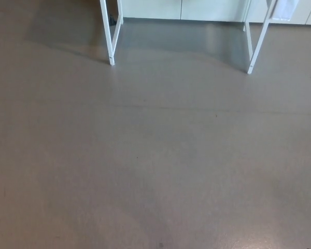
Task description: The robot walk towards a table in front and uses its left hand to pick up the pot from the base and pour water to the cup on the right hand side
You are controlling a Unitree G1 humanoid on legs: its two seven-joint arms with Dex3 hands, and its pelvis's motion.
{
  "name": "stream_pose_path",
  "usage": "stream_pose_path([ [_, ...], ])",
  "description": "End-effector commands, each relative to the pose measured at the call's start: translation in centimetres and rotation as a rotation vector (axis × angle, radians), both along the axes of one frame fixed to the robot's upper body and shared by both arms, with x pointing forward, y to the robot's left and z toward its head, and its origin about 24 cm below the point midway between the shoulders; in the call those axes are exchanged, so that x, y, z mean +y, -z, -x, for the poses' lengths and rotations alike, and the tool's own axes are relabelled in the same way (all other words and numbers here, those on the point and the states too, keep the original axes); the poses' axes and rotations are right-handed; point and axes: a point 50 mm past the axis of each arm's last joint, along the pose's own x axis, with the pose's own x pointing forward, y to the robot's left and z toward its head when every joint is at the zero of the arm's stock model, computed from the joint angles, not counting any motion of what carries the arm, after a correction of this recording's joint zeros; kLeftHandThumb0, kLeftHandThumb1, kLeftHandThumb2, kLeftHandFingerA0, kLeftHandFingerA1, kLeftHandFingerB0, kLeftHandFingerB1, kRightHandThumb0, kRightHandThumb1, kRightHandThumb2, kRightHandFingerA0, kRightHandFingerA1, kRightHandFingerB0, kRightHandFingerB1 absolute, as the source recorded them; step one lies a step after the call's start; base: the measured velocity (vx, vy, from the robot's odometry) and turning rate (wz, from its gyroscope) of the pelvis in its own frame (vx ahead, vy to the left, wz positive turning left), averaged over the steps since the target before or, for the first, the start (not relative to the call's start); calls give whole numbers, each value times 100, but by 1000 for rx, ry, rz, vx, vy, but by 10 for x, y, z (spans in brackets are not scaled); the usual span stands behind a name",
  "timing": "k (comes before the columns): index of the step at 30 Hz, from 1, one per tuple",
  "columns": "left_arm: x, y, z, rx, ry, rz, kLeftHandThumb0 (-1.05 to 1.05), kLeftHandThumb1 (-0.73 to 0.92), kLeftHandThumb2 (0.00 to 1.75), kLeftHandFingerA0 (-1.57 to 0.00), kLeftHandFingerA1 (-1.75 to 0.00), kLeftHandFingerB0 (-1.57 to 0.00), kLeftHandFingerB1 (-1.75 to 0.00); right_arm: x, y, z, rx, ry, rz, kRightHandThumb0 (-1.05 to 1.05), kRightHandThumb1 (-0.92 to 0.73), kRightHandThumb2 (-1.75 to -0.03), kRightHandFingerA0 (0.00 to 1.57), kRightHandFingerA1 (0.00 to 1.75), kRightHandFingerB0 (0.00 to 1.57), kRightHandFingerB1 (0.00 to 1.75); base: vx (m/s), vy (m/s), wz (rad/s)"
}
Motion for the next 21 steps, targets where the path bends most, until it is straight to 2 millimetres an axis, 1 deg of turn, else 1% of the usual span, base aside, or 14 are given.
stream_pose_path([
  [1, 14, -10, 7, -181, -88, 131, 8, 41, 86, -32, -56, -21, -50, -8, 0, 8, -63, 108, -115, -33, -22, -89, 59, 78, 30, 64, 0, 0, 0],
  [2, 15, -10, 9, -180, -88, 133, 8, 39, 84, -33, -56, -22, -51, -9, 1, 9, -60, 106, -116, -31, -21, -90, 54, 76, 29, 63, 0, 0, 0],
  [4, 14, -8, 13, -174, -80, 133, 7, 39, 84, -33, -56, -22, -51, -9, 2, 12, -57, 105, -123, -26, -18, -90, 54, 76, 29, 63, 0, 0, 0],
  [5, 14, -8, 16, -175, -74, 138, 8, 36, 82, -30, -55, -21, -50, -8, 2, 12, -50, 108, -126, -27, -17, -86, 59, 78, 30, 63, 0, 0, 0],
  [6, 13, -7, 17, -176, -71, 140, 8, 36, 82, -30, -55, -21, -50, -8, 2, 11, -47, 109, -127, -27, -17, -86, 59, 78, 30, 63, 0, 0, 0],
  [7, 14, -7, 18, -164, -77, 120, 12, 49, 55, -46, -43, -36, -37, -8, 2, 11, -49, 101, -125, -28, -15, -85, 61, 78, 29, 63, 0, 0, 0],
  [8, 13, -6, 19, -158, -77, 106, 10, 48, 54, -50, -43, -39, -37, -8, 2, 12, -50, 101, -126, -27, -15, -87, 63, 80, 31, 64, 0, 0, 0],
  [10, 12, -6, 22, -158, -62, 102, 9, 49, 54, -48, -42, -37, -37, -8, 3, 12, -49, 101, -127, -27, -15, -86, 62, 80, 31, 64, 0, 0, 0],
  [14, 10, -4, 25, -139, -42, 84, 4, 47, 53, -51, -41, -40, -37, -7, 3, 12, -37, 94, -132, -25, -14, -85, 60, 79, 31, 64, 0, 0, 0],
  [15, 10, -3, 25, -135, -36, 88, 3, 47, 53, -48, -40, -38, -36, -8, 3, 13, -39, 89, -134, -31, -14, -82, 58, 79, 32, 64, 0, 0, 0],
  [16, 9, -3, 26, -136, -23, 94, 4, 49, 54, -45, -40, -35, -35, -8, 3, 13, -39, 88, -134, -24, -12, -85, 59, 78, 33, 65, 0, 0, 0],
  [19, 9, -3, 26, -132, -3, 99, 3, 49, 54, -46, -40, -36, -35, -8, 3, 13, -39, 87, -134, -23, -12, -85, 58, 78, 33, 65, 0, 0, 0],
  [20, 9, -3, 28, -130, -5, 95, 4, 49, 54, -46, -40, -36, -36, -7, 4, 14, -34, 85, -134, -29, -14, -83, 56, 78, 32, 65, 0, 0, 0],
  [21, 9, -3, 29, -131, -4, 99, 3, 49, 53, -46, -40, -36, -35, -7, 4, 15, -31, 78, -133, -25, -14, -86, 51, 75, 30, 64, 0, 0, 0],
])
